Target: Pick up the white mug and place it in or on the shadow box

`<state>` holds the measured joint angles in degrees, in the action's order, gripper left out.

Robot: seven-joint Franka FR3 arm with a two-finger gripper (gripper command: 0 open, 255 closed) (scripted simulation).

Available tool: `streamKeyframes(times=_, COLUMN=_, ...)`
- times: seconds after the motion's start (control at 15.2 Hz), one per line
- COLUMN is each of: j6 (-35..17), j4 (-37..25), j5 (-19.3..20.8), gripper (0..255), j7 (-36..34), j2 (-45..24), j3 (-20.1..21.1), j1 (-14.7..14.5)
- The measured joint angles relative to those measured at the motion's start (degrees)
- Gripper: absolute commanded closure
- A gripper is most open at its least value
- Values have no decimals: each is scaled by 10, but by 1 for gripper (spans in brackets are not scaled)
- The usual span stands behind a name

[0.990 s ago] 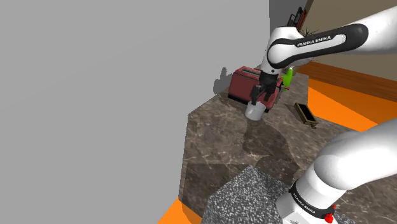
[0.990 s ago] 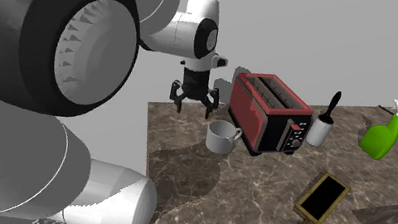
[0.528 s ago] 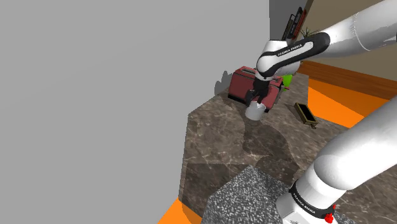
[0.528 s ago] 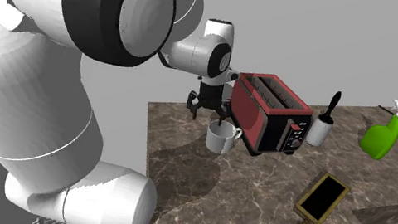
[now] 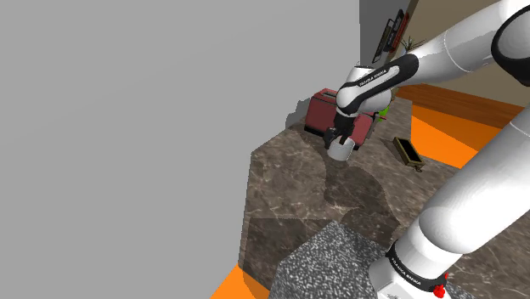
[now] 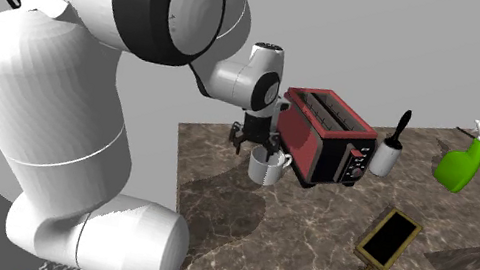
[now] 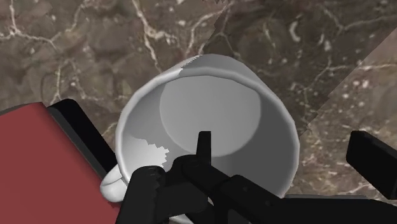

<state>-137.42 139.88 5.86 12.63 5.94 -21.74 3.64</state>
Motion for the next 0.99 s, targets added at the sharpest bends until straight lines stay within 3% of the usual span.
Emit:
streamKeyframes(times=0.46, j6=-15, j4=7, j5=-3, gripper=0, j7=1, j2=-8, j3=-1, j1=0)
streamKeyframes(times=0.53, j6=-15, j4=7, j5=-3, gripper=255, j7=1, j2=-8, j3=-1, j1=0)
streamKeyframes(times=0.99, j6=-15, j4=7, j5=-3, gripper=255, j7=1, j2=-8, j3=-1, j1=0)
